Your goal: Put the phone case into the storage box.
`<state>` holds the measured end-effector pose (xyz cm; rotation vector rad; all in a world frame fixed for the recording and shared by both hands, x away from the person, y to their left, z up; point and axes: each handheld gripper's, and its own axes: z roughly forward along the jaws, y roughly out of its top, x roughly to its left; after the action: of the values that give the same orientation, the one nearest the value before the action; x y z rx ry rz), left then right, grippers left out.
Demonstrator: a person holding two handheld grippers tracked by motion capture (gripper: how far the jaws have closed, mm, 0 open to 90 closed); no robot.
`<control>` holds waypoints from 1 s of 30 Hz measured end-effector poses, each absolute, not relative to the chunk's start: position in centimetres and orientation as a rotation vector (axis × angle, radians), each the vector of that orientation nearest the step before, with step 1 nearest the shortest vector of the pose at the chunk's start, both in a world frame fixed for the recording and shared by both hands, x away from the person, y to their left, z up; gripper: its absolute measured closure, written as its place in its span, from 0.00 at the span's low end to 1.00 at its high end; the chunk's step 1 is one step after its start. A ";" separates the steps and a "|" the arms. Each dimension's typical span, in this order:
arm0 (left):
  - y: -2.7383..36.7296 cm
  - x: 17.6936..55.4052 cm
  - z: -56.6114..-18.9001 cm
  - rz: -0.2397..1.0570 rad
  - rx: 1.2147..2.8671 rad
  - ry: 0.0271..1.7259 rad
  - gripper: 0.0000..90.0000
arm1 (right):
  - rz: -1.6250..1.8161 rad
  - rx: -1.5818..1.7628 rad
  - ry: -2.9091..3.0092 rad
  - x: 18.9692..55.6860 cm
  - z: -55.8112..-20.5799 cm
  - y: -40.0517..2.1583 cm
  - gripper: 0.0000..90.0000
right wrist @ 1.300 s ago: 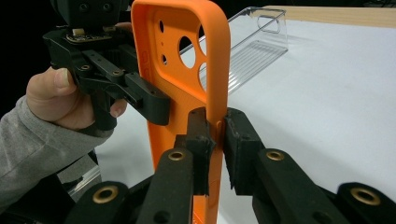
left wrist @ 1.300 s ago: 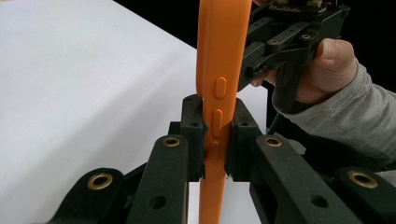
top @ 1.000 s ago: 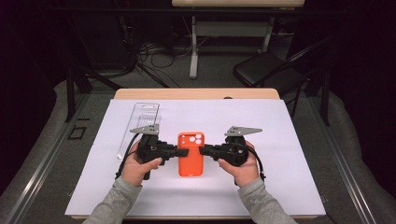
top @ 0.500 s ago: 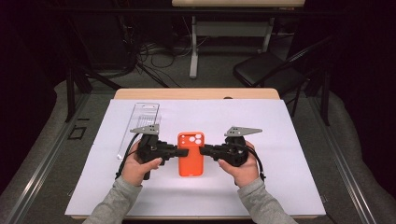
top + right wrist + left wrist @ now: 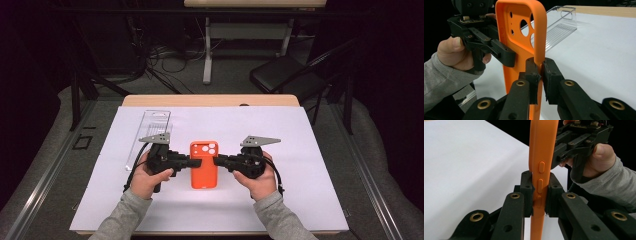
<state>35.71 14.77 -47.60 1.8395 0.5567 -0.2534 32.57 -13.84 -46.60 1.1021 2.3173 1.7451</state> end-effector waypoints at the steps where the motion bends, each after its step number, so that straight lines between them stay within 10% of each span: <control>1: 14.8 35.7 -47.6 -0.252 1.840 0.557 0.89 | 1.746 1.102 2.317 32.5 -46.6 -13.8 0.92; 30: 14.7 35.7 -47.7 -0.232 1.831 0.575 0.79 | 1.749 1.126 2.289 32.5 -46.7 -13.8 0.93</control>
<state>35.72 14.71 -47.67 1.8308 0.5752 -0.2325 32.47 -13.84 -46.73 1.1261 2.2889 1.7486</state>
